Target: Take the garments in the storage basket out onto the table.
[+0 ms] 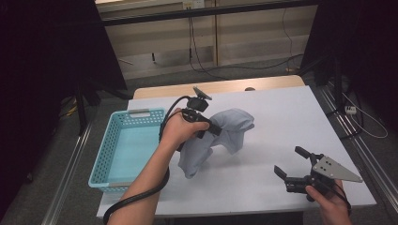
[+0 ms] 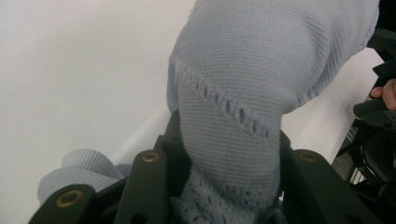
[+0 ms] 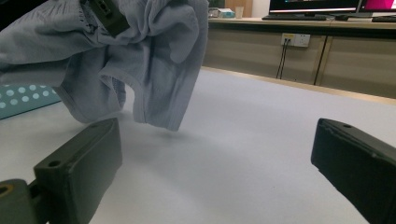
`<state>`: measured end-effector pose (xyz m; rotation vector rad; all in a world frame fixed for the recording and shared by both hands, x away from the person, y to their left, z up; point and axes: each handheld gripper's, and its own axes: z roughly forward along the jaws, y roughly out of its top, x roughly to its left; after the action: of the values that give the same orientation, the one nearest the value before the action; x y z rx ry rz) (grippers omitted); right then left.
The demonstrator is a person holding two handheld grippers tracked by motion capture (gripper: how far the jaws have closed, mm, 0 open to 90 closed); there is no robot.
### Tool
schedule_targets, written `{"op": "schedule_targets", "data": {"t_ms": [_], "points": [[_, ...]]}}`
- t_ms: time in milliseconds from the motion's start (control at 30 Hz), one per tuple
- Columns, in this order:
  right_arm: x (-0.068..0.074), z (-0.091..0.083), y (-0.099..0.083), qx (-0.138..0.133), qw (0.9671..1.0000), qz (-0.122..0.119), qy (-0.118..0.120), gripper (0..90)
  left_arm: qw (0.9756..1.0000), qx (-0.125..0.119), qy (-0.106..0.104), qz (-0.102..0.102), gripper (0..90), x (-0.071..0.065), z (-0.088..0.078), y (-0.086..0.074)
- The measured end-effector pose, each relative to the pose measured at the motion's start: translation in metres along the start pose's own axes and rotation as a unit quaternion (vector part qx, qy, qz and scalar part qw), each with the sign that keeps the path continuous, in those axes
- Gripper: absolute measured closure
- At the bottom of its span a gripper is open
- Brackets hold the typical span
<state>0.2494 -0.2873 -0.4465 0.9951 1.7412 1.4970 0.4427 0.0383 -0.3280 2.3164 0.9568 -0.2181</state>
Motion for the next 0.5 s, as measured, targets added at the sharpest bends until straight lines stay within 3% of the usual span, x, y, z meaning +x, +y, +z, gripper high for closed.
{"op": "schedule_targets", "data": {"t_ms": [200,367,500], "points": [[0.000,0.000,0.000,0.000,1.0000,0.003,0.000,1.6,1.0000,0.000,-0.002,0.007,63.6,0.000,0.009,0.000],[0.000,0.000,0.000,0.001,1.0000,0.000,0.001,1.6,0.9998,-0.003,0.006,0.019,60.9,0.005,0.018,-0.003],[0.001,0.001,0.000,0.002,1.0000,0.002,0.002,1.7,0.9998,-0.008,0.009,0.016,60.1,0.012,0.028,-0.007]]}}
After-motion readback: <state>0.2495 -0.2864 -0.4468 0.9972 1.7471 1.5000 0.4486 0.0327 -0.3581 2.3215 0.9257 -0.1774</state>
